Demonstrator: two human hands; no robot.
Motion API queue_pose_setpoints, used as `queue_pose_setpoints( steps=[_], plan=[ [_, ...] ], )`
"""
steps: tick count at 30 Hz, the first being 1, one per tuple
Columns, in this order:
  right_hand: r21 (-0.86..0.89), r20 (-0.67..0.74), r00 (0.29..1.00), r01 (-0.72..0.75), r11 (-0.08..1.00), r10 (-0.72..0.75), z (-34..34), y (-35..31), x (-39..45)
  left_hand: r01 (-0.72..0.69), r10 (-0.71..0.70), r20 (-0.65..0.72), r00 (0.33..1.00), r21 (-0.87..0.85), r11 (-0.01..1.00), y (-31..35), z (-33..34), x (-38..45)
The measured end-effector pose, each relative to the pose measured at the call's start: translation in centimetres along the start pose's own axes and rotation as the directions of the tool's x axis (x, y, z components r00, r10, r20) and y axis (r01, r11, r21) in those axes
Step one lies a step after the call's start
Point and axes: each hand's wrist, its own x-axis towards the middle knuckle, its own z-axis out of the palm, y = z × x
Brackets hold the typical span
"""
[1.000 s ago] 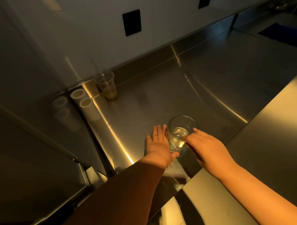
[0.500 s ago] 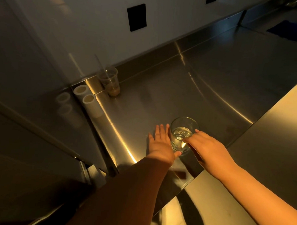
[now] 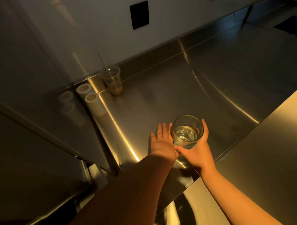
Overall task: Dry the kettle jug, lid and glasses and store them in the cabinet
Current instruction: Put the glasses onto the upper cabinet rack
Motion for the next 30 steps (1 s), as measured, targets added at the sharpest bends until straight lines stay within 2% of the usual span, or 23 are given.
queue_pose_setpoints(
  steps=[12,15,18,23,30],
  plan=[
    [-0.087,-0.121,0.992,0.028,0.996,-0.038,-0.1,-0.7,-0.4,-0.026,0.026,-0.003,1.000,-0.049,0.998,-0.3,-0.2,-0.3],
    [-0.105,-0.135,0.990,0.031,0.994,-0.045,-0.9,-1.3,-0.4,-0.081,0.075,-0.049,0.996,-0.132,0.988,-0.6,-0.7,-0.9],
    [-0.103,-0.141,0.986,0.074,0.992,-0.089,-2.0,-2.7,-0.3,-0.150,0.105,-0.158,0.982,-0.303,0.941,-0.5,-2.0,-1.8],
    [-0.077,-0.199,0.971,0.120,0.990,-0.133,-4.4,-7.6,-0.6,-0.318,0.073,-0.456,0.887,-0.488,0.813,1.1,-4.3,-4.8],
    [-0.092,-0.135,0.944,0.291,0.952,-0.301,-8.5,-17.0,-3.2,-0.482,-0.068,-0.733,0.677,-0.511,0.712,2.3,-8.4,-10.4]
  ],
)
